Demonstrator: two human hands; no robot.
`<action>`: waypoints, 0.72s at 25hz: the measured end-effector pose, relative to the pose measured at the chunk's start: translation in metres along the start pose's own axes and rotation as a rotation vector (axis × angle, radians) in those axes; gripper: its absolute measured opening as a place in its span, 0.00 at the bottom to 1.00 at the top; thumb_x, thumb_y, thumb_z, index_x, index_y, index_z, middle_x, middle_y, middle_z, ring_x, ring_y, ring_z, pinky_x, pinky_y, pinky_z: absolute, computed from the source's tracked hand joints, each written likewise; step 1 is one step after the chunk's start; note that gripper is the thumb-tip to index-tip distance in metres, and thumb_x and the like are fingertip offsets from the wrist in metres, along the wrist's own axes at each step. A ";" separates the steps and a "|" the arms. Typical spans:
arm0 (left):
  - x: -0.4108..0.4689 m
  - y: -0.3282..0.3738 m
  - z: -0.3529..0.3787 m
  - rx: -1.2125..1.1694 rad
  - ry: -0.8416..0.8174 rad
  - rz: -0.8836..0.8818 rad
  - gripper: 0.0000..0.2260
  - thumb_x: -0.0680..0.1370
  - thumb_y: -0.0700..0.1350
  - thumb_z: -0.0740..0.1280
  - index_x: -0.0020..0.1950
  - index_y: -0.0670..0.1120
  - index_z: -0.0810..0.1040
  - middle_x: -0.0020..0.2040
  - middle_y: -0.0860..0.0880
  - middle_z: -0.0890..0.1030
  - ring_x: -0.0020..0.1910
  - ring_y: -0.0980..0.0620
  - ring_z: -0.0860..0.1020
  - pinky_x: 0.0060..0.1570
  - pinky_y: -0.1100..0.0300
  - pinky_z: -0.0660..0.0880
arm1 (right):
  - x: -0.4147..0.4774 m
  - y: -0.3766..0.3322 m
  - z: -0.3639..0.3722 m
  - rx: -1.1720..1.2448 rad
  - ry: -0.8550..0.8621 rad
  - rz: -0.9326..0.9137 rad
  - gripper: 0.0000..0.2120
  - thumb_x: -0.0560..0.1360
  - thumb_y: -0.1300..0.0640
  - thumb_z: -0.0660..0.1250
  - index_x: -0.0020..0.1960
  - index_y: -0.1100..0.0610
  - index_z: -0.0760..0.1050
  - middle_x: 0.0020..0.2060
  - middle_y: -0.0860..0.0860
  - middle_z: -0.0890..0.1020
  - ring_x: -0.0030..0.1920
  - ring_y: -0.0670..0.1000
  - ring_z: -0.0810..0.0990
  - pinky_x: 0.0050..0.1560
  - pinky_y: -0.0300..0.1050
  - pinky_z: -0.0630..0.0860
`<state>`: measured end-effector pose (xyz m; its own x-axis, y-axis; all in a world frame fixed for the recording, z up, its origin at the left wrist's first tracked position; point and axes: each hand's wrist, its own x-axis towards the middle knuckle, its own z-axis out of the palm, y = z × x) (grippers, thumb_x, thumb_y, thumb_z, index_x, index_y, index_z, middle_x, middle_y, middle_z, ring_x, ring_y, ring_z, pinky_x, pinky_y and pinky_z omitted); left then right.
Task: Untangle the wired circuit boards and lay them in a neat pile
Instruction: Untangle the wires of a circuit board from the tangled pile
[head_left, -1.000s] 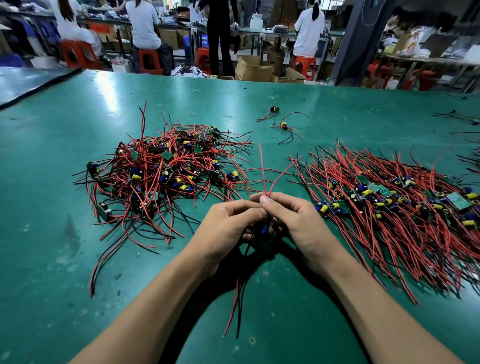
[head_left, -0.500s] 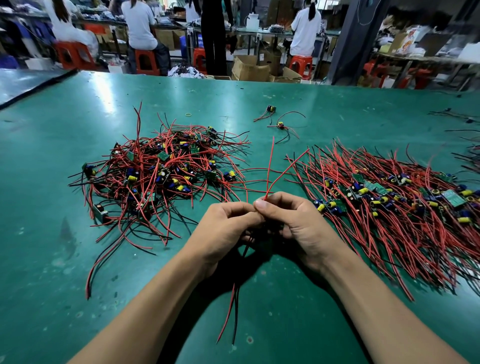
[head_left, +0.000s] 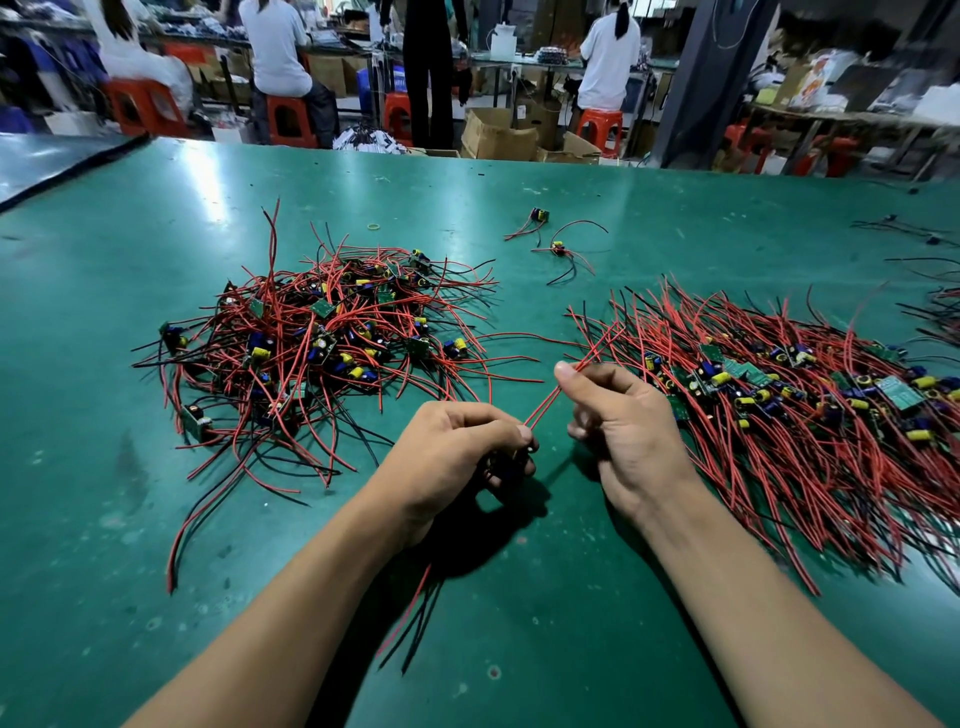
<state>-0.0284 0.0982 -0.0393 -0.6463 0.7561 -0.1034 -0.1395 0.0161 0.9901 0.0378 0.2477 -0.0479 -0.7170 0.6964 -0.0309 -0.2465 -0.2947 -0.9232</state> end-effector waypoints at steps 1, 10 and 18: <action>-0.001 0.001 0.000 -0.001 -0.003 -0.002 0.10 0.75 0.34 0.68 0.35 0.42 0.83 0.31 0.42 0.81 0.28 0.52 0.75 0.31 0.65 0.71 | 0.002 0.000 -0.001 0.014 0.034 -0.024 0.11 0.68 0.62 0.76 0.32 0.53 0.76 0.22 0.45 0.69 0.22 0.43 0.63 0.24 0.34 0.63; -0.005 0.004 0.000 -0.013 -0.017 -0.005 0.09 0.75 0.34 0.68 0.36 0.40 0.83 0.31 0.43 0.80 0.31 0.49 0.76 0.35 0.62 0.72 | 0.006 -0.012 -0.008 0.196 0.111 0.062 0.11 0.78 0.58 0.69 0.37 0.55 0.72 0.25 0.46 0.69 0.20 0.42 0.62 0.22 0.35 0.59; -0.006 0.001 -0.002 -0.026 -0.001 -0.010 0.07 0.75 0.35 0.69 0.37 0.40 0.83 0.31 0.42 0.81 0.30 0.50 0.77 0.34 0.64 0.74 | 0.007 -0.013 -0.011 0.210 0.022 0.184 0.11 0.75 0.53 0.70 0.37 0.56 0.75 0.29 0.48 0.69 0.22 0.43 0.63 0.23 0.35 0.61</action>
<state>-0.0267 0.0926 -0.0379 -0.6439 0.7567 -0.1131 -0.1655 0.0067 0.9862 0.0435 0.2640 -0.0403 -0.7485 0.6319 -0.2011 -0.2445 -0.5450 -0.8020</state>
